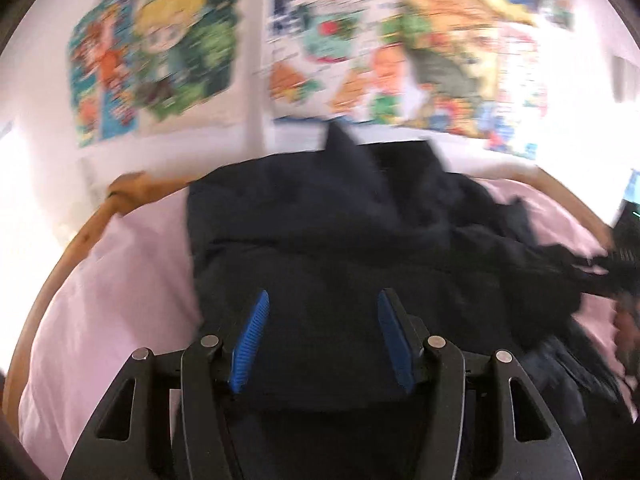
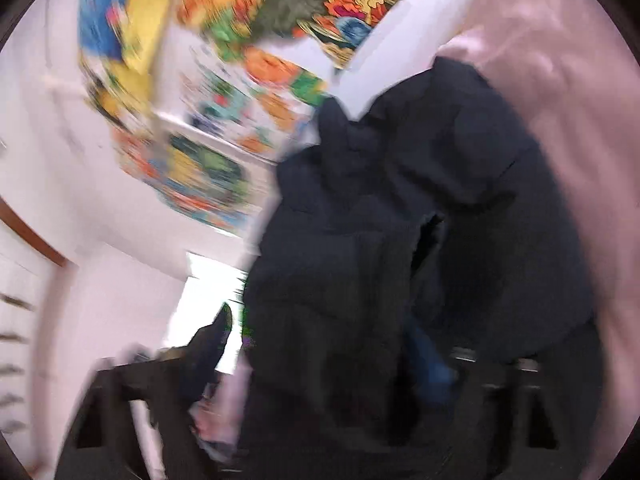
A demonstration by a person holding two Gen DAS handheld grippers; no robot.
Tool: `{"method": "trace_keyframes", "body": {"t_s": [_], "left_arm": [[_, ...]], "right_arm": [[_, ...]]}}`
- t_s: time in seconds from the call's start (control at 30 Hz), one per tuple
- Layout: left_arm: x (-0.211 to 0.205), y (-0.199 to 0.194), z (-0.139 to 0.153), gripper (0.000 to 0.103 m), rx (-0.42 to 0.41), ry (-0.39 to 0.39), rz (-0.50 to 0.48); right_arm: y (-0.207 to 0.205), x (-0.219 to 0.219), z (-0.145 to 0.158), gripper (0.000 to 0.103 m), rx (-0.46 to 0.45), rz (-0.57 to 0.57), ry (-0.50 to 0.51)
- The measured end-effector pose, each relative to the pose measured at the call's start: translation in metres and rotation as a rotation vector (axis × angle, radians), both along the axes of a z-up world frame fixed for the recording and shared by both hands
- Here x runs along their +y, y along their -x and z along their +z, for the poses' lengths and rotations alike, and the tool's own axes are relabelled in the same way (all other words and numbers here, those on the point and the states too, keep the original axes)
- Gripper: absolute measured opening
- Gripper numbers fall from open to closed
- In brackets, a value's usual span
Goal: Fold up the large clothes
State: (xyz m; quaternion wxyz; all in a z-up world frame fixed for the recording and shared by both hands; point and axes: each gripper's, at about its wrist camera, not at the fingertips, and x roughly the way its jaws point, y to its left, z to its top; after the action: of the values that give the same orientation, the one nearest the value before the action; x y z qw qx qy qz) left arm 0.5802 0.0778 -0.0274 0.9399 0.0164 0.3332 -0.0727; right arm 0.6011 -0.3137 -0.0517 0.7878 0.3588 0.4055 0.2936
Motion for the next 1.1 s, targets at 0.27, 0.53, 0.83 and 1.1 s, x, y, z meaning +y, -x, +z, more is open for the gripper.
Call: {"method": "trace_keyframes", "body": {"t_s": [0.27, 0.53, 0.83, 1.1], "left_arm": [[0.003, -0.046, -0.044, 0.051, 0.099, -0.126, 0.109], [0.009, -0.064, -0.090, 0.054, 0.179, -0.179, 0.084], [0.016, -0.066, -0.115, 0.058, 0.162, -0.219, 0.068], [0.017, -0.062, -0.121, 0.063, 0.129, -0.244, 0.077]], "right_arm": [[-0.024, 0.030, 0.026, 0.009, -0.166, -0.116, 0.528], [-0.030, 0.065, -0.022, 0.018, -0.229, -0.129, 0.868], [-0.045, 0.077, -0.054, 0.022, -0.255, -0.087, 0.970], [-0.040, 0.088, -0.063, 0.025, -0.280, -0.088, 1.038]]}}
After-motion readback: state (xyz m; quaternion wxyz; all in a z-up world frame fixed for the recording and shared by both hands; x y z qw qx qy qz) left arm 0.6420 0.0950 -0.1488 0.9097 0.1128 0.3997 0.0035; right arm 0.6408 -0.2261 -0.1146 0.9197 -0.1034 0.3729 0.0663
